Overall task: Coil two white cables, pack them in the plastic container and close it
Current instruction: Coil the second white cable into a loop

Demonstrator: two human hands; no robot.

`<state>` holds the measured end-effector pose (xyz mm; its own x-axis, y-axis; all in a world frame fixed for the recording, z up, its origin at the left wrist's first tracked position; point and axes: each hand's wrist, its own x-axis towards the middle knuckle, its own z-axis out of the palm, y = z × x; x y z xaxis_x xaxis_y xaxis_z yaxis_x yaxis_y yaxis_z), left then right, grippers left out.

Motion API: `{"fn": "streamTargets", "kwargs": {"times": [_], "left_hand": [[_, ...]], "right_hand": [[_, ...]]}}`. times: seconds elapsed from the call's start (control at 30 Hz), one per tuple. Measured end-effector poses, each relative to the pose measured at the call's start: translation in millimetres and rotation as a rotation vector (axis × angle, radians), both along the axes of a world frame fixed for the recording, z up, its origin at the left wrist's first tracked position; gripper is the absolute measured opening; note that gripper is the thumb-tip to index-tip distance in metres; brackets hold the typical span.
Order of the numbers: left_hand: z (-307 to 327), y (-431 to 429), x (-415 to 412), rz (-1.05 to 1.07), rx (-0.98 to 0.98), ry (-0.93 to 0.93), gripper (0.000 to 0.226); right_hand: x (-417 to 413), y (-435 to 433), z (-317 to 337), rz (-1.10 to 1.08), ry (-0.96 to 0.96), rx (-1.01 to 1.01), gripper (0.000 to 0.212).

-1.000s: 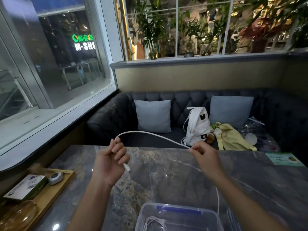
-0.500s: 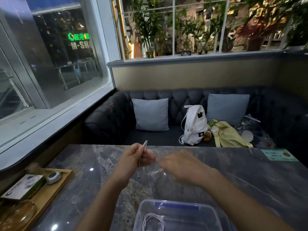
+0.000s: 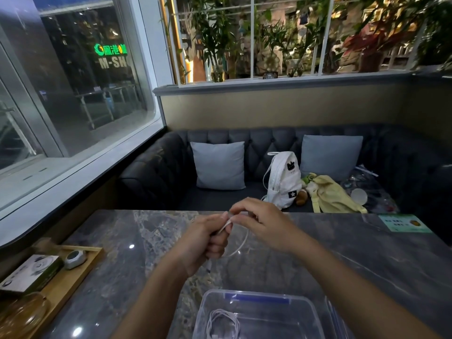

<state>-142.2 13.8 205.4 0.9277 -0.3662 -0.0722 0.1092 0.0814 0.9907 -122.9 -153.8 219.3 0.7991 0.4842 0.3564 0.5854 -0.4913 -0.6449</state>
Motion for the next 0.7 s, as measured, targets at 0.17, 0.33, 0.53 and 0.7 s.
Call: {"fn": "streamTargets", "kwargs": {"times": [0.17,0.33,0.53,0.7], "left_hand": [[-1,-3,3,-0.057,-0.103,0.109,0.023],[-4,-1,6,-0.123,-0.107,0.148,0.027],[-13,4,4,-0.119,-0.275,0.103,0.022],[-11,2,4,-0.082,-0.377,0.147,0.026]], "right_hand": [[1,1,-2,0.011,0.107,0.172,0.021],[4,2,-10,0.019,0.158,0.245,0.02],[9,-3,-12,0.053,0.194,0.436,0.018],[10,-2,-13,0.03,0.181,0.456,0.018]]}}
